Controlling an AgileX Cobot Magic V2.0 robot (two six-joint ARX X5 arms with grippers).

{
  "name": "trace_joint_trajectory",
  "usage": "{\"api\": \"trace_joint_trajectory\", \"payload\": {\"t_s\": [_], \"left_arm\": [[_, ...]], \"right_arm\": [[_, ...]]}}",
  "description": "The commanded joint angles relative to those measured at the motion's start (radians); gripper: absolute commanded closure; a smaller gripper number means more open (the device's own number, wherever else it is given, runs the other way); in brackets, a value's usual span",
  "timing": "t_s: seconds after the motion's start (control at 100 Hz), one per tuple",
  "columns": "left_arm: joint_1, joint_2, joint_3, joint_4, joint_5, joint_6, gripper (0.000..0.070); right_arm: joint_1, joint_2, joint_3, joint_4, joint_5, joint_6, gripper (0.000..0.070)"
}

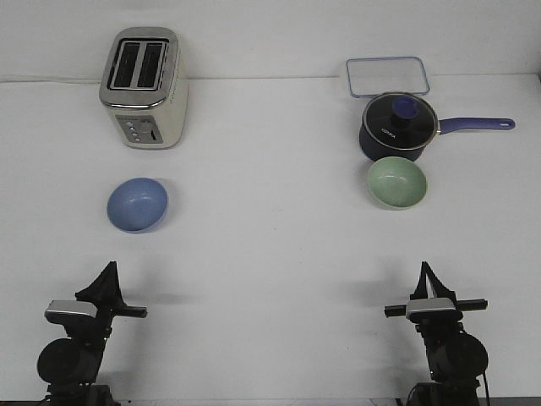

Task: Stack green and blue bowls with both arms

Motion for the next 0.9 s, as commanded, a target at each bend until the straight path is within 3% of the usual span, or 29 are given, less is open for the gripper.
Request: {"api": "trace_joint_trajectory", "payload": {"t_s": [0.0, 0.75, 0.89], "left_arm": [[0.002, -0.002, -0.019, 0.015, -0.001, 0.0, 0.0685], [0.002, -0.002, -0.019, 0.015, -0.001, 0.0, 0.0685], [0.002, -0.002, -0.019, 0.015, -0.001, 0.0, 0.0685]], "right_arm": [[0.001, 0.0, -0.002, 0.013, 0.0, -0.004, 0.07], [0.001, 0.0, -0.002, 0.021, -0.004, 0.003, 0.07], [0.001, 0.0, -0.002, 0.027, -0.008, 0.146, 0.07]]}}
